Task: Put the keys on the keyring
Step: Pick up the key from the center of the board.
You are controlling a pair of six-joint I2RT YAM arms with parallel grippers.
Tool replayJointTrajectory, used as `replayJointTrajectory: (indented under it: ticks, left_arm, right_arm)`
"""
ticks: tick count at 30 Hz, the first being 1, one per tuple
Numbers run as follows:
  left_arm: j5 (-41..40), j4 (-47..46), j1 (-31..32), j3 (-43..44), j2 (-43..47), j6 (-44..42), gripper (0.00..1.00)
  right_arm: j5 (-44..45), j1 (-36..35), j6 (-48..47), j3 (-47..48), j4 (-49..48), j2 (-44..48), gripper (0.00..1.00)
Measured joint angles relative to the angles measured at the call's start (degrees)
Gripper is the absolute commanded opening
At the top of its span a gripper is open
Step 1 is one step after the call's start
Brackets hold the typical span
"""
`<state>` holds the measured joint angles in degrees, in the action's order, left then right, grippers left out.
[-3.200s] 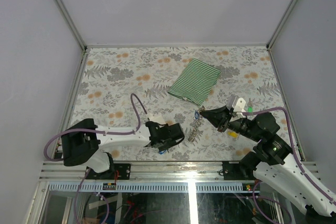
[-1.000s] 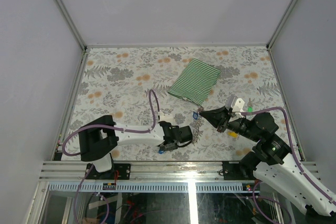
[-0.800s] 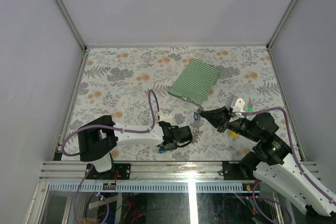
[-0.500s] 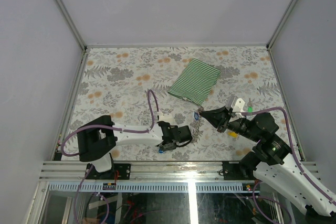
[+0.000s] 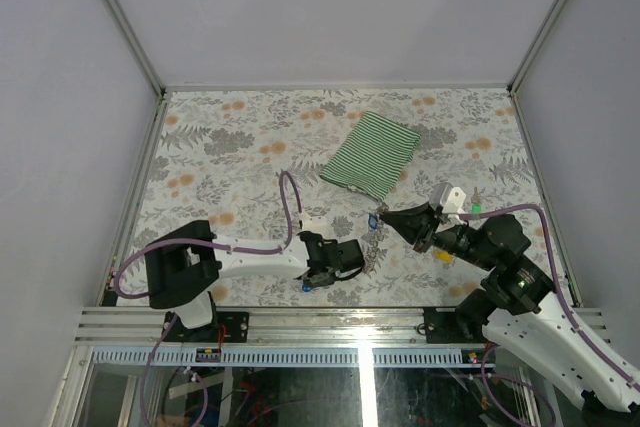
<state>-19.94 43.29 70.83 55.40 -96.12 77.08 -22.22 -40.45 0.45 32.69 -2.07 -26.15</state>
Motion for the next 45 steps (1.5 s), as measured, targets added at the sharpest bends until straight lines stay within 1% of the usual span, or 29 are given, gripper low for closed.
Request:
replayJointTrajectory:
  ticks: [12, 26, 33, 37, 45]
  left_arm:
    - [-0.74, -3.63, 0.0, -3.8, 3.48, -0.85, 0.0]
    - [-3.06, -3.58, 1.05, -5.42, 5.84, -5.16, 0.0]
    - [-5.07, -3.8, 2.91, -5.79, 8.98, -11.28, 0.0]
    - [-6.1, -5.86, 3.39, -7.06, 12.0, -15.39, 0.0]
    - [-7.1, -12.59, 3.82, -13.46, 21.51, -22.4, 0.0]
  right_arm:
    - [-1.2, 0.0, 0.02, 0.0, 0.0, -1.03, 0.01]
    - [-1.4, 0.0, 0.07, 0.0, -0.02, -1.84, 0.01]
    - [-1.44, 0.0, 0.24, 0.0, 0.0, -2.1, 0.01]
    - [-1.44, 0.0, 0.24, 0.0, 0.0, -2.1, 0.01]
    - [-1.42, 0.0, 0.2, 0.0, 0.07, -2.08, 0.01]
